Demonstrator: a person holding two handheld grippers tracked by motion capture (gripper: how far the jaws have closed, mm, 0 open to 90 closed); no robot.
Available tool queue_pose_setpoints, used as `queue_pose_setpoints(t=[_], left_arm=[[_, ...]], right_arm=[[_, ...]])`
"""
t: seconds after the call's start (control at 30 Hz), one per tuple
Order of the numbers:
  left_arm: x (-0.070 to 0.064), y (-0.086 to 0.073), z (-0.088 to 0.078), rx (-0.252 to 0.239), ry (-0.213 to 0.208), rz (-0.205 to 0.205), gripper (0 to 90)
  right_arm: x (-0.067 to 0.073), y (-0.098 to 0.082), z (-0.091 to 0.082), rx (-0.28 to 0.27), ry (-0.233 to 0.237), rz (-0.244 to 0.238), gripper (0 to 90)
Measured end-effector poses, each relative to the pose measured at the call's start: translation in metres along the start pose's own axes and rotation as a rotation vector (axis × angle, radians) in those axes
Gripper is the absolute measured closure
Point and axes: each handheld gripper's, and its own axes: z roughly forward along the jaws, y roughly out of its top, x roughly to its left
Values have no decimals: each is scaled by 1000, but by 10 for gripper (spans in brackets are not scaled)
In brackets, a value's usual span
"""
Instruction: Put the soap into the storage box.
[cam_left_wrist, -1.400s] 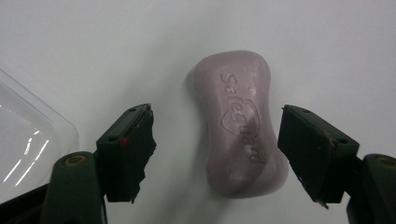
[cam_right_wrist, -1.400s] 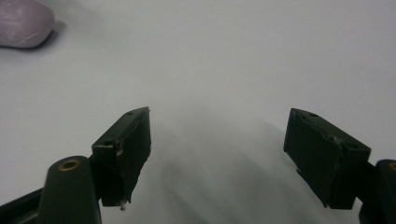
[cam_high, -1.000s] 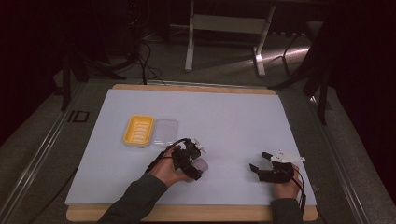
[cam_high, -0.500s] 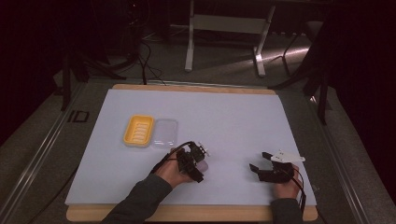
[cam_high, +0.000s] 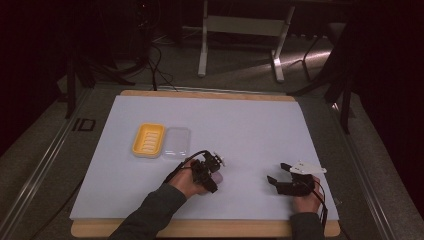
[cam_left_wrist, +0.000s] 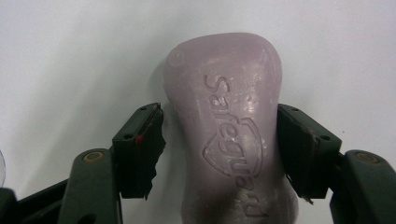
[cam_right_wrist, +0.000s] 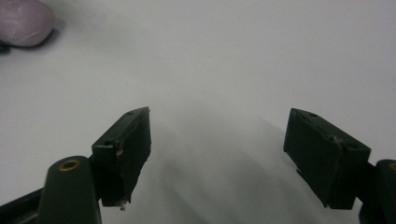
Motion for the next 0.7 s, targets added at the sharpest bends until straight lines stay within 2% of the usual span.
queue_pose_setpoints(t=[0.2,0.37,0.57,0.7], left_arm=[[9,2,-2,23,-15,20,487],[12,8,-2,66,-22,52,492],[15,14,-1,96,-27,48,486],[13,20,1,131,-17,64,482]], right_arm=[[0,0,0,0,0,0,227],[0,0,0,2,1,0,227],[0,0,0,2,2,-3,228],[0,0,1,9,3,-5,227]])
